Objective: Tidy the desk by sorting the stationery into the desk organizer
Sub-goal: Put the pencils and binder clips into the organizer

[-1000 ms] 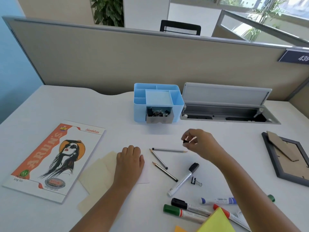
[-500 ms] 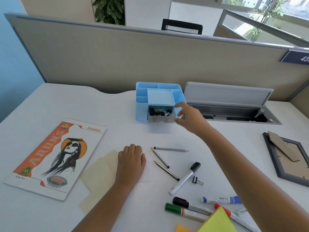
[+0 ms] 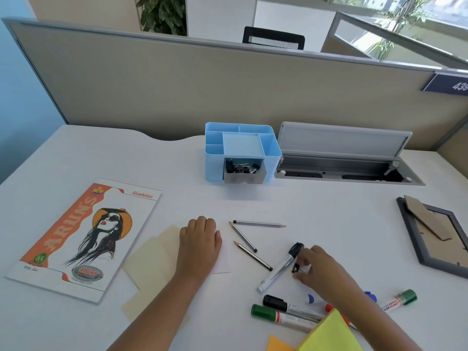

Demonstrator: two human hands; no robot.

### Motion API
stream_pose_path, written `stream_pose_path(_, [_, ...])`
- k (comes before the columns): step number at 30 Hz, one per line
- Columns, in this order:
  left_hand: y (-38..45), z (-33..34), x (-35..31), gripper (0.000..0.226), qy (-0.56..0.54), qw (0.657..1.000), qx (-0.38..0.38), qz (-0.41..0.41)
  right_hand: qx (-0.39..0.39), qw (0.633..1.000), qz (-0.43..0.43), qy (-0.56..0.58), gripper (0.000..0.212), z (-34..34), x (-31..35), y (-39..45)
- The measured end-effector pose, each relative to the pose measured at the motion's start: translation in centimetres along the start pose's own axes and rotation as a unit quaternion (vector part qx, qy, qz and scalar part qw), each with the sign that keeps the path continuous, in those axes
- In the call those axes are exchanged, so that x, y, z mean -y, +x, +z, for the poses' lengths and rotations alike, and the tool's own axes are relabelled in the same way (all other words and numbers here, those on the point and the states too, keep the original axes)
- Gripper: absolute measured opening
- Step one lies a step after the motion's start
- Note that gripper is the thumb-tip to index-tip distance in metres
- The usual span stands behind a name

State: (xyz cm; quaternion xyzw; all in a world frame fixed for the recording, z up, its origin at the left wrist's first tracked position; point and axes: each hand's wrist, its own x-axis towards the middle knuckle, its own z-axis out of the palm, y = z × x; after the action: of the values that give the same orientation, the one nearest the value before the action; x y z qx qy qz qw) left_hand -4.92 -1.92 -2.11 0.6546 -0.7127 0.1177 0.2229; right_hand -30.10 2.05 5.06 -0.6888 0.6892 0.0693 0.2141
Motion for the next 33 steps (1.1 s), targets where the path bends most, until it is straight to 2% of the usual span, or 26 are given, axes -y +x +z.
stream_pose_path(4, [0.0,0.2,0.1,0.024,0.007,1.000,-0.001,0.000,-0.004,0.999,-0.031,0.030,0.025,-2.7,1.0,1.2])
stream_pose_path(11, [-0.1,0.2,0.0,0.024,0.014,1.000,-0.005,0.000,-0.135,0.983,-0.101,0.067,0.024,-10.5,7.0,7.8])
stream_pose_path(14, [-0.2,0.1,0.0,0.025,0.013,1.000,-0.004,-0.003,-0.171,0.976,-0.098,0.094,0.025,-12.1,9.5,11.2])
stream_pose_path(18, [-0.1,0.0,0.0,0.024,0.011,1.000,-0.009,-0.003,-0.154,0.978,-0.096,0.107,0.030,-11.6,11.3,13.1])
stream_pose_path(22, [-0.1,0.2,0.0,0.023,0.018,1.000,-0.020,0.001,-0.087,0.981,-0.125,0.122,0.013,-9.6,11.9,13.1])
stream_pose_path(25, [0.1,0.3,0.1,0.023,0.021,0.999,-0.024,0.002,-0.037,0.986,-0.144,0.069,0.024,-8.5,11.9,13.0])
stream_pose_path(33, [0.0,0.3,0.1,0.024,0.008,1.000,-0.012,-0.001,-0.099,0.972,-0.120,0.177,0.044,-8.0,11.1,15.6])
